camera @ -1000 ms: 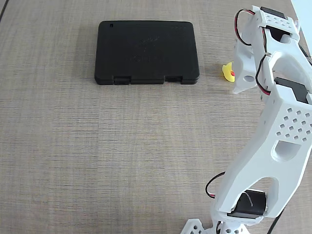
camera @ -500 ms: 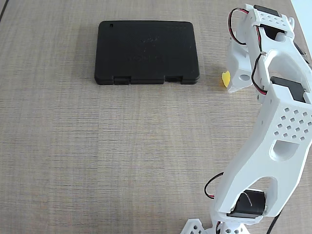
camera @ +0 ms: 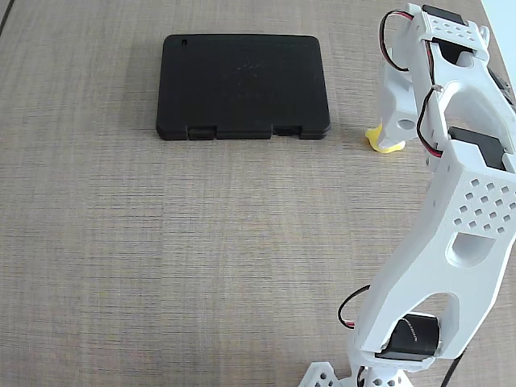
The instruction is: Grasp a duck and put it on the black surface.
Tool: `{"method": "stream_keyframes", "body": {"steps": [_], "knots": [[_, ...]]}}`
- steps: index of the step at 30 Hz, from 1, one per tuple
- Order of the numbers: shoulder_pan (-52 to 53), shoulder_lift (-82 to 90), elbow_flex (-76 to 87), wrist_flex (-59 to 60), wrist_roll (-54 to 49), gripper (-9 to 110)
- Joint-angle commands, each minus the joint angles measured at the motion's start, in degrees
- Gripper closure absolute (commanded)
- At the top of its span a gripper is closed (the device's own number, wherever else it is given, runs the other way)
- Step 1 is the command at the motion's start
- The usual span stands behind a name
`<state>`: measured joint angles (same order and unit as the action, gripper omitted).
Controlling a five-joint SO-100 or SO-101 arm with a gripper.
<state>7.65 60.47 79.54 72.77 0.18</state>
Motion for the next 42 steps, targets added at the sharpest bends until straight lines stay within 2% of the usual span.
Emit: {"method": "stream_keyframes", "body": {"steps": [1, 8, 14, 19, 23, 34, 42], "knots": [[0.0, 10.0, -2.1, 3.7, -0.2, 100], [-6.3, 17.4, -16.3, 16.4, 0.5, 97], [-16.4, 9.3, -31.2, 21.9, 0.5, 97], [-22.7, -3.2, -37.2, 21.4, 0.9, 97], [-24.0, -10.5, -39.9, 20.0, 5.2, 97], [-24.1, -13.9, -41.9, 14.5, 7.7, 96], [-24.3, -13.9, -41.2, 14.2, 8.4, 78]]}}
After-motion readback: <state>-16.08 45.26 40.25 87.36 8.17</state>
